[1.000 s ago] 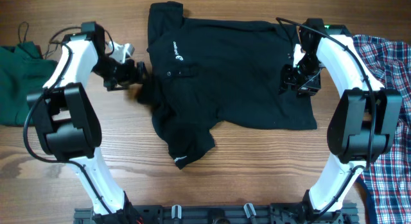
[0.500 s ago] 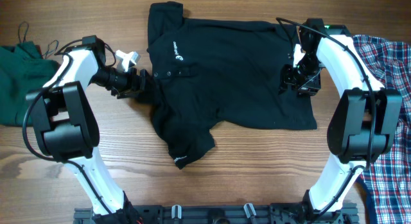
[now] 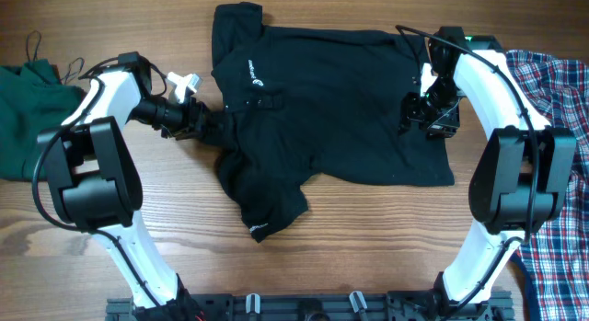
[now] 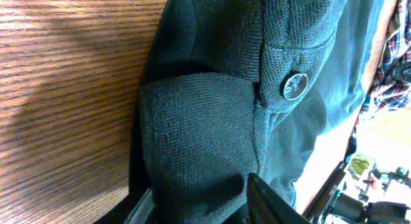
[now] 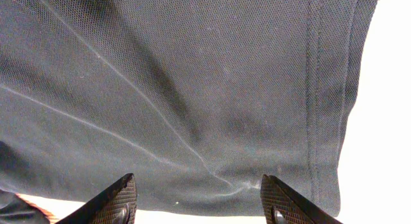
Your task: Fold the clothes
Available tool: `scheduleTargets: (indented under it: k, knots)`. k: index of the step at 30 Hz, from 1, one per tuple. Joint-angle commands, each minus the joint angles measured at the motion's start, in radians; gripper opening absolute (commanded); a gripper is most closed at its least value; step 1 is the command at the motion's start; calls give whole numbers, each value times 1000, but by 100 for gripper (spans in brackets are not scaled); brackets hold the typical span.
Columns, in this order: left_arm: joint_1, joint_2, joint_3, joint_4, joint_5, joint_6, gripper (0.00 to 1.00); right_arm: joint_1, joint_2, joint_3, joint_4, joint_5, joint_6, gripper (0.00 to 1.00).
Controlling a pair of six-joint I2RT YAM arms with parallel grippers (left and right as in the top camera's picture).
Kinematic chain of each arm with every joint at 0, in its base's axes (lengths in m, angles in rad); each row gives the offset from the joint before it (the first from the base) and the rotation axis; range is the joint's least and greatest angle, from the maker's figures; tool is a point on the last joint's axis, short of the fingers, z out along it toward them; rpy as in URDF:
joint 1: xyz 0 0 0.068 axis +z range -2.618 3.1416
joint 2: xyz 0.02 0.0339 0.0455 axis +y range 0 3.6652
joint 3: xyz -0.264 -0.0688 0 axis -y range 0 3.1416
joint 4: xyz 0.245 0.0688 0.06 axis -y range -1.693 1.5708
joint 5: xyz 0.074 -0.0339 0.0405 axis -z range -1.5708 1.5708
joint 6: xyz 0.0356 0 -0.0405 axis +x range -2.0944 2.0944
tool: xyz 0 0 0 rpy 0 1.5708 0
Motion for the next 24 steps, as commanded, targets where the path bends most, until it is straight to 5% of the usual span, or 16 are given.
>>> scheduleTargets:
  k: [1,6,18,21,24]
  knots:
    - [1,13,-11,-1,26,9,39,2,-19,8,3,-15,-10,63]
    - [2,13,7,9,7,-35,4,2,-19,6,3,-7,-10,63]
    - [1,4,225,-168,-395,-270,4,2,-19,6,8,-7,-10,64]
    - [1,5,207,-182,-395,-285,15,2,-19,6,9,-7,-10,64]
    - [0,6,181,-183,-441,-336,55,2,-19,6,9,-7,-10,64]
